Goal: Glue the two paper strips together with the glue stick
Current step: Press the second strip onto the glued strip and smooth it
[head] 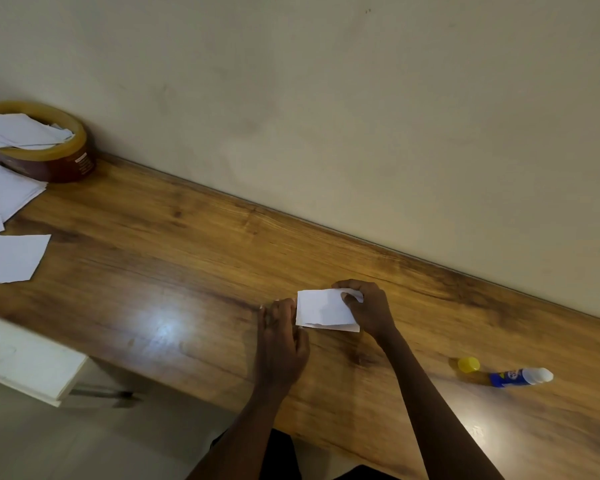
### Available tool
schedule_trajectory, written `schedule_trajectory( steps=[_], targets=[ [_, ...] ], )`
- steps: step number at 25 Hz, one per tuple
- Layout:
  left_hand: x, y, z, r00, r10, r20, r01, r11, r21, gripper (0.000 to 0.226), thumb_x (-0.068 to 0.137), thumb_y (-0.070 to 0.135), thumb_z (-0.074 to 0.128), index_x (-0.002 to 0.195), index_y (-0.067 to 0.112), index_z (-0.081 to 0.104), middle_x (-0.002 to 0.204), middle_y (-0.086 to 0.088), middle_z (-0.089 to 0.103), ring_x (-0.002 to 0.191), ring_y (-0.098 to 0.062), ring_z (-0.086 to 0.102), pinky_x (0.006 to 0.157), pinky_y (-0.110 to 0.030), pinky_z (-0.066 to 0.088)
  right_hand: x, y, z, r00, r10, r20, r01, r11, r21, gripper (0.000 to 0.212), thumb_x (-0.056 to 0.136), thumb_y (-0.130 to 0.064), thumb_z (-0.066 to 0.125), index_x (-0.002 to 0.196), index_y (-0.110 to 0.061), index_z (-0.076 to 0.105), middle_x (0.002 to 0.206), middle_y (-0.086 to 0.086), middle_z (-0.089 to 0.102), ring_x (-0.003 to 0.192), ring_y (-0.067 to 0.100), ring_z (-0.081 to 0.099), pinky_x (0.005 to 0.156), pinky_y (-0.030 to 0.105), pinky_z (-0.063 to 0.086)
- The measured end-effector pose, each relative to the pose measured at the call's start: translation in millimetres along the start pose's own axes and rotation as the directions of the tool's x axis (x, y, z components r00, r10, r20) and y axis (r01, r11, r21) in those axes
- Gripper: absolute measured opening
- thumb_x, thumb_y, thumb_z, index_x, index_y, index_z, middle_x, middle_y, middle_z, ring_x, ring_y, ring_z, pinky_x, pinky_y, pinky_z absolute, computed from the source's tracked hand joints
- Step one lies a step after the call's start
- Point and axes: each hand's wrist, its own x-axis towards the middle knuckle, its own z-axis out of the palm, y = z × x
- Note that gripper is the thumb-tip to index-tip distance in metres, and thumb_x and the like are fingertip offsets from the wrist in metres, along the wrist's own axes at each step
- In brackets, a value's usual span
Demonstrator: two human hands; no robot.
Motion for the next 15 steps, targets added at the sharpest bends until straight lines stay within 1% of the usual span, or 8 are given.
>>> schedule_trajectory(
  steps=[3, 6, 8, 10, 11, 13, 14, 15],
  targets=[
    [1.2, -1.6, 0.9, 1.000, 0.005, 0.018, -0.007, 0.998, 0.058, 0.039, 0.078, 0.010, 0.052, 0.117, 0.009, 0.046, 0.123, -0.018, 0.054, 0.121, -0.032, 0.043, 0.110, -0.054, 0.028, -5.6, 2.5, 8.3, 0.999, -0.015, -0.040, 0.012, 0.997, -0.072, 0.024, 0.087, -0.004, 0.047, 0.102, -0.006, 0.065, 0.113, 0.013, 0.066, 0.101, 0.026, 0.057, 0.075, 0.015, 0.033],
    [1.2, -3.0, 1.6, 0.999, 0.029, 0.035, -0.033, 0.993, 0.114, 0.036, 0.080, 0.012, 0.051, 0.116, 0.010, 0.051, 0.129, -0.018, 0.051, 0.129, -0.033, 0.036, 0.115, -0.050, 0.016, -10.9, 3.5, 13.3, 0.997, -0.053, -0.056, 0.045, 0.990, -0.135, 0.025, 0.087, -0.005, 0.048, 0.106, -0.006, 0.062, 0.111, 0.016, 0.067, 0.096, 0.026, 0.058, 0.075, 0.022, 0.039],
    [0.7, -3.7, 2.3, 0.998, 0.041, 0.045, -0.046, 0.990, 0.135, 0.036, 0.082, 0.015, 0.049, 0.117, 0.009, 0.053, 0.133, -0.017, 0.049, 0.133, -0.032, 0.033, 0.114, -0.044, 0.008, -14.6, 3.1, 17.0, 0.996, -0.061, -0.070, 0.049, 0.985, -0.167, 0.025, 0.086, -0.007, 0.050, 0.108, -0.010, 0.061, 0.110, 0.015, 0.065, 0.096, 0.025, 0.057, 0.074, 0.025, 0.040],
    [0.6, -3.7, 2.8, 0.998, 0.039, 0.041, -0.045, 0.989, 0.143, 0.036, 0.084, 0.019, 0.048, 0.118, 0.010, 0.054, 0.135, -0.016, 0.049, 0.134, -0.030, 0.033, 0.113, -0.042, 0.006, -21.9, 3.7, 24.8, 0.993, -0.047, -0.112, 0.021, 0.975, -0.220, 0.028, 0.084, -0.012, 0.054, 0.112, -0.014, 0.057, 0.113, 0.012, 0.061, 0.100, 0.025, 0.055, 0.077, 0.028, 0.040],
    [1.0, -3.4, 3.3, 0.999, 0.040, 0.033, -0.045, 0.988, 0.151, 0.035, 0.085, 0.020, 0.048, 0.117, 0.010, 0.054, 0.135, -0.016, 0.050, 0.133, -0.030, 0.034, 0.113, -0.041, 0.007, -25.3, 4.9, 28.7, 0.988, -0.028, -0.151, -0.013, 0.964, -0.267, 0.031, 0.084, -0.016, 0.055, 0.114, -0.016, 0.055, 0.117, 0.011, 0.058, 0.106, 0.026, 0.052, 0.083, 0.032, 0.038],
    [1.3, -2.1, 4.3, 0.999, 0.047, 0.019, -0.050, 0.983, 0.179, 0.033, 0.086, 0.022, 0.051, 0.115, 0.009, 0.056, 0.132, -0.017, 0.052, 0.131, -0.031, 0.037, 0.113, -0.043, 0.010, -30.6, 7.0, 33.9, 0.962, 0.025, -0.273, -0.124, 0.928, -0.351, 0.037, 0.084, -0.020, 0.056, 0.120, -0.019, 0.050, 0.130, 0.009, 0.050, 0.121, 0.029, 0.039, 0.095, 0.042, 0.025],
    [1.4, -1.3, 4.7, 0.999, 0.049, 0.018, -0.051, 0.979, 0.195, 0.033, 0.086, 0.022, 0.052, 0.115, 0.008, 0.057, 0.131, -0.017, 0.053, 0.131, -0.031, 0.038, 0.113, -0.045, 0.012, -33.0, 5.0, 36.2, 0.943, 0.050, -0.328, -0.172, 0.918, -0.357, 0.041, 0.083, -0.020, 0.057, 0.123, -0.022, 0.047, 0.135, 0.008, 0.045, 0.127, 0.029, 0.032, 0.097, 0.045, 0.019],
    [1.6, -1.0, 5.2, 0.998, 0.055, 0.018, -0.057, 0.976, 0.209, 0.033, 0.085, 0.022, 0.054, 0.114, 0.007, 0.057, 0.131, -0.018, 0.054, 0.130, -0.032, 0.040, 0.113, -0.047, 0.014, -35.7, 0.3, 39.7, 0.936, 0.064, -0.347, -0.191, 0.919, -0.346, 0.045, 0.082, -0.020, 0.058, 0.125, -0.024, 0.045, 0.140, 0.008, 0.040, 0.131, 0.031, 0.026, 0.098, 0.048, 0.015]
  ],
)
